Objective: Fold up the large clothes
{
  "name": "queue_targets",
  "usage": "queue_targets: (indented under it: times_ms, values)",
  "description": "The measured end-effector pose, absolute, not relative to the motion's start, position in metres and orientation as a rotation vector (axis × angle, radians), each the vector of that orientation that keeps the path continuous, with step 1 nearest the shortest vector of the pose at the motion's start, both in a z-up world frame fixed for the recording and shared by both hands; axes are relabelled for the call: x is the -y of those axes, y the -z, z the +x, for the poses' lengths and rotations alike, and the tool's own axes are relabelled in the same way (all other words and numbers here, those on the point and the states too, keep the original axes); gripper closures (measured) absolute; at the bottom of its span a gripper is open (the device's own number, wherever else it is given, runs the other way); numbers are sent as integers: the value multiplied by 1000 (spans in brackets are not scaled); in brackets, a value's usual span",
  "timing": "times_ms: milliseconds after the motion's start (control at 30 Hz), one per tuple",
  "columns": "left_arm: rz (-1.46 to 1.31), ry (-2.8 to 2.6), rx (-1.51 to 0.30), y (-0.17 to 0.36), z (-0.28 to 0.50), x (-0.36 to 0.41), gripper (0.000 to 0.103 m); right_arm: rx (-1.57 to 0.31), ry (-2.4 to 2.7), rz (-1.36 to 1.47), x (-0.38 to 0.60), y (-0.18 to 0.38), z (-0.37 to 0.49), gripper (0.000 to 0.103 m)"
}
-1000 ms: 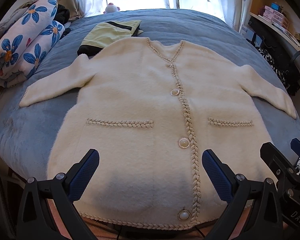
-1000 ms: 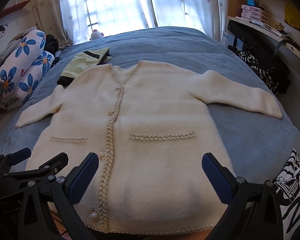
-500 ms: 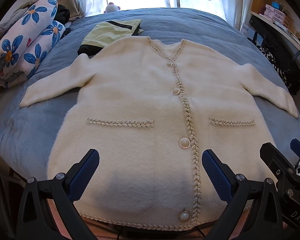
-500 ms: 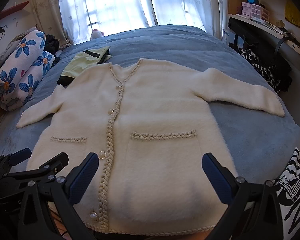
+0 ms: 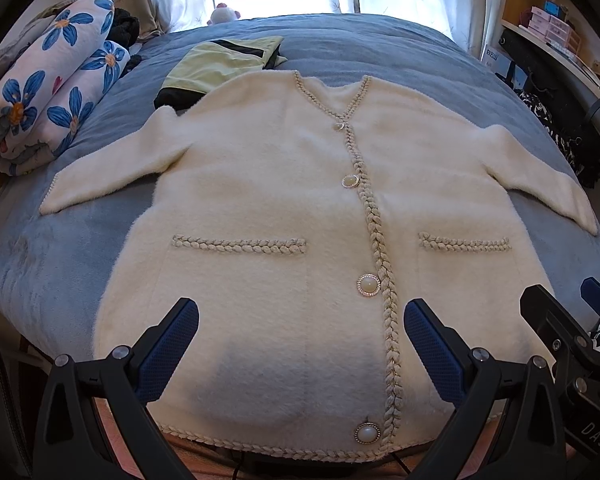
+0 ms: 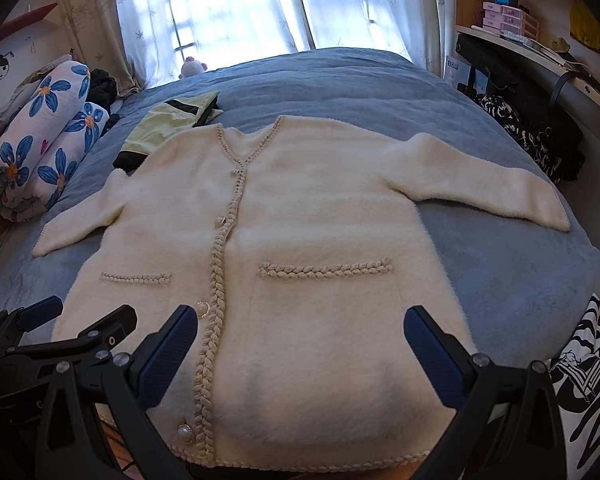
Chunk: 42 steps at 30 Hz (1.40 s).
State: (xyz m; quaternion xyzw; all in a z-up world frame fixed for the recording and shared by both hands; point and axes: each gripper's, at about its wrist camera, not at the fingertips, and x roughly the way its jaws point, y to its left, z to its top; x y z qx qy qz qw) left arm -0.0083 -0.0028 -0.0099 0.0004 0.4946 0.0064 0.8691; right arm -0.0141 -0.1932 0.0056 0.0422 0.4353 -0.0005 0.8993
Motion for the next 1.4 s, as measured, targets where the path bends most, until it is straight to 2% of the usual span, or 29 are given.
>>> queue_targets:
  times_ms: [400,633,1400]
  values:
    - [-14,-3,-1049,12,-7,2,2,-899,-3,93,192,-3,-14,0]
    - [-11,9,-1057,12,-6,4,9,-905,-11,94,194,0,-13,0]
    - [15,29,-1050,8,5,15,9,-896,21,64,193,-3,-10,0]
